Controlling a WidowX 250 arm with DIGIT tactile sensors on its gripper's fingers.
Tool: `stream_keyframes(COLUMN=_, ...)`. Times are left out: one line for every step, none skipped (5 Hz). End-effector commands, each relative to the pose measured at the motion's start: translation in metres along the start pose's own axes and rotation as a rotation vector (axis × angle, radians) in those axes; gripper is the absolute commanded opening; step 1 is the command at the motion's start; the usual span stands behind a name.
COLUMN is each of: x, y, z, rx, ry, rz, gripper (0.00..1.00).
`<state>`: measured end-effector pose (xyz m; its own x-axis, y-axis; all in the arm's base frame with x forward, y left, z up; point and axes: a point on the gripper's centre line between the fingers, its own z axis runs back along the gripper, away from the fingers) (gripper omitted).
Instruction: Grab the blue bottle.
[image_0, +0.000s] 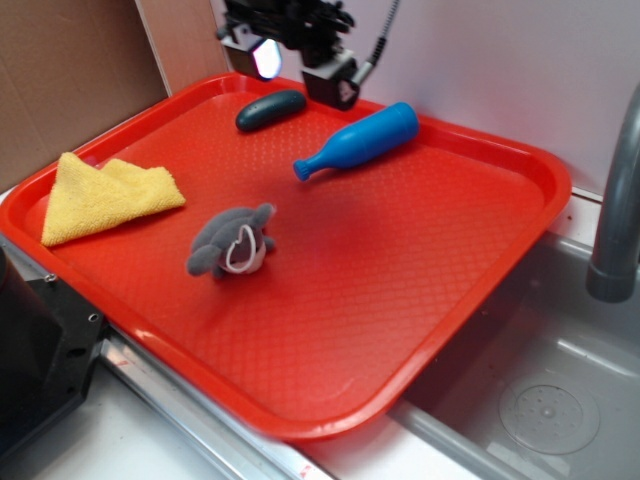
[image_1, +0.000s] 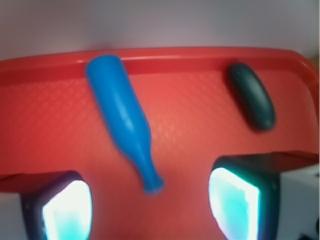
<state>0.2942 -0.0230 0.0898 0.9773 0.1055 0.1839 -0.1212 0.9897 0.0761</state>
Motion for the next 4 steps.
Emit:
stream_keyframes(x=0.041, y=-0.012, z=-0.032, rx=-0.003, ry=-0.024, rz=-0.039, gripper=1.0)
stream_keyframes(x=0.046, y=-0.012, z=-0.048, rx=0.003, ry=0.002, rz=-0.043, gripper=1.0)
stream_keyframes(x=0.05, y=-0.013, z=-0.061, rx=-0.033, ry=0.025, rz=-0.076, gripper=1.0)
stream_keyframes(x=0.049, y=-0.015, z=-0.063, rx=-0.022, ry=0.024, rz=-0.082, gripper=0.36)
